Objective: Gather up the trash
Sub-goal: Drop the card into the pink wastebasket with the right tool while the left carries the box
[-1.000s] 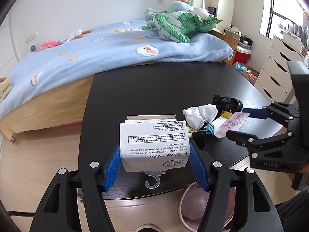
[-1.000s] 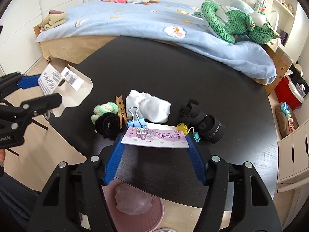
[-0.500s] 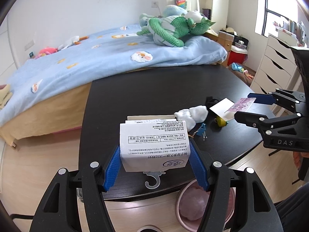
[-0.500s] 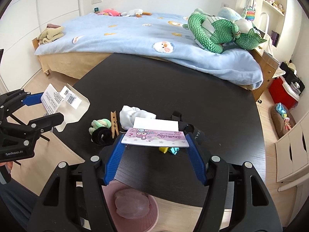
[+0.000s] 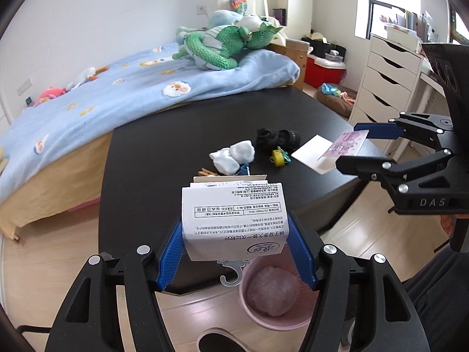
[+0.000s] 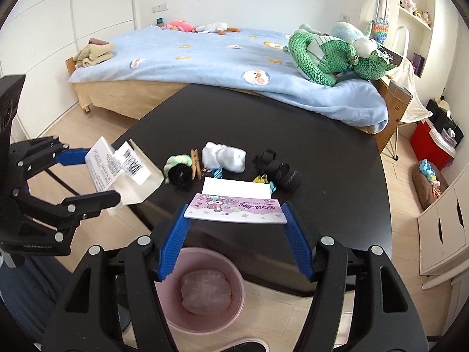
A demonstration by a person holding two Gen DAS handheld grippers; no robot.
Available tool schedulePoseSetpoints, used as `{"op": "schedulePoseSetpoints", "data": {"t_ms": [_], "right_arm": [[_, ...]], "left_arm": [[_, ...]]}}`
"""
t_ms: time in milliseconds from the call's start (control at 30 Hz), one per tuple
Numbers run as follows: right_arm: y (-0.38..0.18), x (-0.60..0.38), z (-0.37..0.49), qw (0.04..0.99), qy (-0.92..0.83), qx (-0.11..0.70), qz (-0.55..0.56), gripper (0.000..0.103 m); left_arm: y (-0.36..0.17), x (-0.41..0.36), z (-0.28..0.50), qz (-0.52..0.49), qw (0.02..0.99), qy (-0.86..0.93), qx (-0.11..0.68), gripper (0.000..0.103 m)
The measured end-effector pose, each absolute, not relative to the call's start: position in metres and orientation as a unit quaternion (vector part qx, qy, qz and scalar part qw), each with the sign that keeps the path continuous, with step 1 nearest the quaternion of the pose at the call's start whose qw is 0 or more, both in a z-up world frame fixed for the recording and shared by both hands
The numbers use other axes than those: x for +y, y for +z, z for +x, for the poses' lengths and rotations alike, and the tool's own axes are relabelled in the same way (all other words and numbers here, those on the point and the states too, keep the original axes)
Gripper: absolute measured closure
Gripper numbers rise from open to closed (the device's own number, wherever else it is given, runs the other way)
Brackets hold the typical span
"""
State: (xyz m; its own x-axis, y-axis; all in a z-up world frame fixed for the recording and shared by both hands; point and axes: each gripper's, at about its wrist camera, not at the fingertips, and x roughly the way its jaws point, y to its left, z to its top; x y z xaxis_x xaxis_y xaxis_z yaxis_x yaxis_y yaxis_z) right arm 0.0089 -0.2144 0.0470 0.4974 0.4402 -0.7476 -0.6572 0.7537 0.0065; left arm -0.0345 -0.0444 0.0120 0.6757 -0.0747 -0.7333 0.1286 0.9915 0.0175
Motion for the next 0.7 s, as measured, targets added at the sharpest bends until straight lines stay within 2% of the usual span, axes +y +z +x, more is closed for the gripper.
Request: {"op": "schedulePoseSetpoints", "data": {"t_ms": [567,600,633,667,700], "right_arm": [[0.010,-0.219,-0.049,0.817,0.369,0.419,-0.147,0.039],[0.008,-0.219,-0.049,0.815,0.371,0.421,-0.146,0.036],[0.006,-0.218,-0.048,0.812,0.372,0.425,-0.146,0.030],[0.004,-0.218,-0.047,0.812,0.372,0.427,-0.144,0.020],[0.003,-0.218,-0.047,0.812,0.372,0.427,-0.141,0.017]], "left_arm": [[-0.005,-0.050,-0.070,0.036,0.907,-0.071,0.414,0.040],[-0.006,-0.049,-0.070,0.034,0.906,-0.071,0.415,0.040],[-0.006,-0.049,-0.070,0.033,0.906,-0.072,0.415,0.040],[-0.007,-0.049,-0.070,0.032,0.906,-0.072,0.416,0.040],[-0.008,-0.049,-0.069,0.032,0.906,-0.072,0.417,0.040]]}}
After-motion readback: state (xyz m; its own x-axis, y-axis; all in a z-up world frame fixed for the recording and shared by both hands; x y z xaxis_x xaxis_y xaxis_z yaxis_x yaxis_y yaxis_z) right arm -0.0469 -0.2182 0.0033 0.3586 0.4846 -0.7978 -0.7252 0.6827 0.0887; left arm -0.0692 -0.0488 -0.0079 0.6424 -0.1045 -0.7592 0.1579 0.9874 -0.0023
